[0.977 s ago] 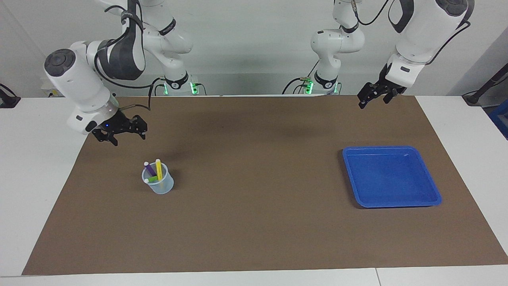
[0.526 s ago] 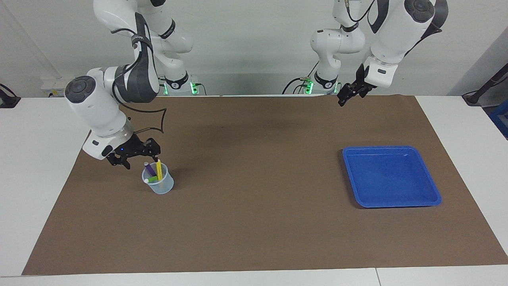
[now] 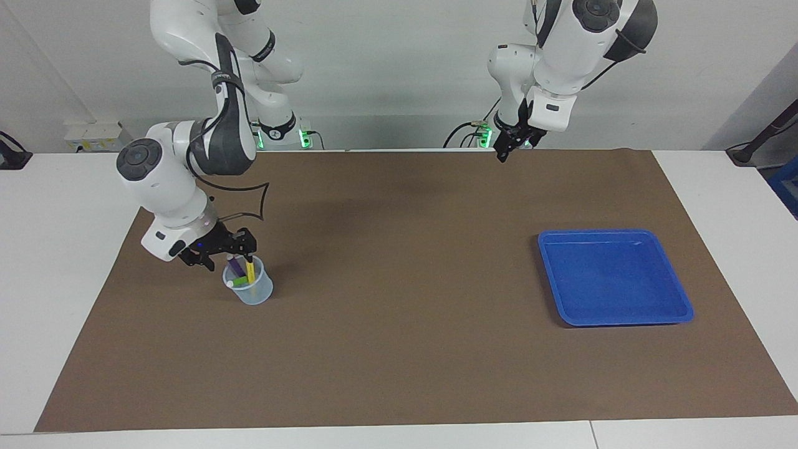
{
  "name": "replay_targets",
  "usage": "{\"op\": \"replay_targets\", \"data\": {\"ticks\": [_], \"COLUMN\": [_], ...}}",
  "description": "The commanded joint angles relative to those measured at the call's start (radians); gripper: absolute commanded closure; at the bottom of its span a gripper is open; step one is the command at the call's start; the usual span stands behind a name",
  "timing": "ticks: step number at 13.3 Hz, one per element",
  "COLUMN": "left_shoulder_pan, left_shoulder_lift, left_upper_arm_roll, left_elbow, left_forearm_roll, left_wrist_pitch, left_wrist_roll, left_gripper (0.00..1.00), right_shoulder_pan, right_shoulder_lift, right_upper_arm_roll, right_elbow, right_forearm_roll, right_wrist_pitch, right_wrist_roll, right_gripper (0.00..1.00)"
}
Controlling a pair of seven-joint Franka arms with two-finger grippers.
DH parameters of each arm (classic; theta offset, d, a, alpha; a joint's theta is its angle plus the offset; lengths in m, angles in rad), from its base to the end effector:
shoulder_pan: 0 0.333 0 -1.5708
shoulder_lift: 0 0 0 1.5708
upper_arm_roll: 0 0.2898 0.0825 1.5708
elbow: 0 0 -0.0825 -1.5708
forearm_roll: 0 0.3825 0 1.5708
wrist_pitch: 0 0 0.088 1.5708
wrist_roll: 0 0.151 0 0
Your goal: Right arm passes pens to left for tray arrangement
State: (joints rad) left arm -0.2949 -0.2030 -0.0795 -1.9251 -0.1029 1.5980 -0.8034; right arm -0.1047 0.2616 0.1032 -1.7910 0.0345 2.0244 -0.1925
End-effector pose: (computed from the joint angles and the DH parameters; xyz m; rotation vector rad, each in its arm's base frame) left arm 0.4422 -0.1921 0.4969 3.0539 0.6843 -0.2377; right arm 0.6156 0.0002 0.3350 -3.0701 -0.2652 0.0328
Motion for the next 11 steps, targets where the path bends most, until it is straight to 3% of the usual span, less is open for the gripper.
{"op": "replay_targets", "data": {"ticks": [1, 4, 8, 11], "left_shoulder_pan": [-0.047, -0.047, -0.046, -0.049], "left_shoulder_lift": [-0.035, -0.035, -0.045, -0.087], "left_upper_arm_roll": [0.012, 0.006, 0.006, 0.006], "left_elbow": [-0.04, -0.045, -0.069, -0.156], "left_forearm_roll": [-0.012, -0.02, -0.118, -0.178], "left_wrist_pitch": [0.026, 0.075, 0.082, 0.164], "left_wrist_roll": [-0.127, -0.253, -0.363, -0.494], "left_gripper": [0.0, 0.0, 0.0, 0.0], "right_shoulder_pan": [-0.013, -0.013, -0.012, -0.012], "right_shoulder_lift": [-0.028, -0.028, -0.03, -0.035], "right_upper_arm_roll": [0.006, 0.004, 0.004, 0.006], "right_elbow": [-0.033, -0.033, -0.036, -0.039], "right_forearm_roll": [0.004, 0.004, 0.004, 0.004], "right_wrist_pitch": [0.007, 0.004, -0.004, -0.006], "right_wrist_roll": [0.013, 0.013, 0.013, 0.013], "right_gripper": [0.27, 0.5, 0.6, 0.65]}}
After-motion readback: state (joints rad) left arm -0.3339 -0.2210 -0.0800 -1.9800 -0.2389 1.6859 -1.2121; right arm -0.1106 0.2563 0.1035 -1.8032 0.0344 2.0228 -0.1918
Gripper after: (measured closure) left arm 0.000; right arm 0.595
